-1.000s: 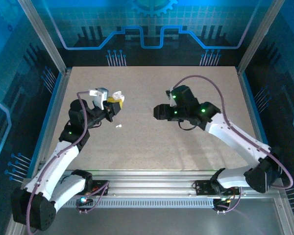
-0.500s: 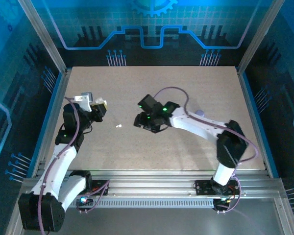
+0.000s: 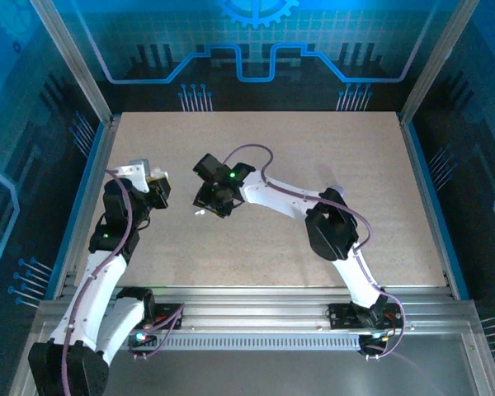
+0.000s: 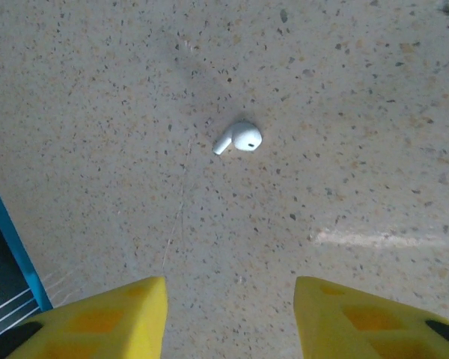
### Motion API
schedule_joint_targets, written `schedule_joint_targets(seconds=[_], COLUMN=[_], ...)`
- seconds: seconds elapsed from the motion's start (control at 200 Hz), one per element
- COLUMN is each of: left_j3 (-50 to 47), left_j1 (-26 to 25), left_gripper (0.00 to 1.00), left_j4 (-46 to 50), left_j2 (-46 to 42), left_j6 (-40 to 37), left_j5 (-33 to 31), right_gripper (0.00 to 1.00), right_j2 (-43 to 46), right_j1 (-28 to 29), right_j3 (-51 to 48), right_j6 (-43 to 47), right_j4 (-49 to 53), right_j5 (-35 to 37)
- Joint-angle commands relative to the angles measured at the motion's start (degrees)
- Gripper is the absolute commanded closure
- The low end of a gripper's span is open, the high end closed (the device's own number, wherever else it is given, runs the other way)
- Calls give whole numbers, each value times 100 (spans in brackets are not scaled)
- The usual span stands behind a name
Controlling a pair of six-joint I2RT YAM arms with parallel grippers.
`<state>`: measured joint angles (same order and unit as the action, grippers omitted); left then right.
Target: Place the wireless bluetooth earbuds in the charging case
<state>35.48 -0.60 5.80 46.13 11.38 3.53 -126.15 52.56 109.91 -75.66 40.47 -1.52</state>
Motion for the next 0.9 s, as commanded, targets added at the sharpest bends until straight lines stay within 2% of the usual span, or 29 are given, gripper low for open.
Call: schedule_joint_targets(seconds=[0.0,0.4,0.58,0.895], left_j3=[91,64,97,64], left_j1=[-79,-274,-379,-545], left_gripper=[79,78,78,78], left_j4=[217,237,325,266], left_j2=[-147,-275,-375,-416], left_j6=[-251,-273,-381,-430], left_j5=[-343,-476,-515,-527], right_gripper=[52,52,55,56], right_j2=[-339,-1071,-1301,-1246], right_j1=[53,-67,-94,-92], right_j3=[257,677,1039,861], right_j6=[-273,-547,-415,-393], right_j4=[128,-101,84,304], right_j5=[35,-156,100,455])
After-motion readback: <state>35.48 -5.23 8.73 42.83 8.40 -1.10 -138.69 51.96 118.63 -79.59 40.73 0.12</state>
